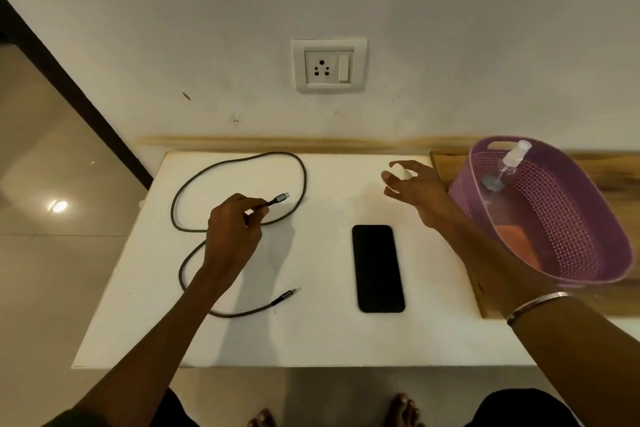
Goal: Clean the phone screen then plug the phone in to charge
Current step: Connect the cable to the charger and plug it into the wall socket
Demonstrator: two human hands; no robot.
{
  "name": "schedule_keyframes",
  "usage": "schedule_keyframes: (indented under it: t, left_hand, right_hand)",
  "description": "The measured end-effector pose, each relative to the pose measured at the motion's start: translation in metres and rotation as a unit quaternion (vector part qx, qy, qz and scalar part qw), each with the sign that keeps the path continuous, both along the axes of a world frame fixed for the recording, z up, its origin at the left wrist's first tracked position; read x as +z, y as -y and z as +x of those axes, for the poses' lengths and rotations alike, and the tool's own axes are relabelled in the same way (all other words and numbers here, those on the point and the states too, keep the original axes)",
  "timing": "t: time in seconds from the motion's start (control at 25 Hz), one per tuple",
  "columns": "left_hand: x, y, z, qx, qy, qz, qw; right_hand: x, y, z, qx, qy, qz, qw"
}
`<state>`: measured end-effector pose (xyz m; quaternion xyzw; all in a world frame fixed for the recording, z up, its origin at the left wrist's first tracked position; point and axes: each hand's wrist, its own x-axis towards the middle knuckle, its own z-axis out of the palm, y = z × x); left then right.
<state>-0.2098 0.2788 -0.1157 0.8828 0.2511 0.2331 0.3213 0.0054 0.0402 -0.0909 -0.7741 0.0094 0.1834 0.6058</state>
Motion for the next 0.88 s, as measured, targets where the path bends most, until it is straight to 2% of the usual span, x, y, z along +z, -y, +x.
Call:
schedule_keyframes:
  t: [0.12,0.32,0.68,0.88]
  left_hand:
    - [0.026,-0.002,-0.005,0.0,0.04,-0.018,0.999]
    - [0.085,0.003,-0.008,-0.016,0.125,-0.029,0.992]
    - [0.173,0.043,-0.01,-0.052,0.241,-0.052,0.968]
    - [0.2,0.059,-0.01,-0.083,0.275,0.016,0.958]
  right_hand:
    - [0.03,0.008,-0.02,0.018,-0.129,0.214,0.968]
    - [0.089,0.011,-0.05,0.016,-0.184,0.332,0.925]
    - [0.163,-0.016,-0.101,0.111,-0.187,0.385,0.897]
    - [0.178,-0.028,-0.12,0.1,-0.202,0.409,0.884]
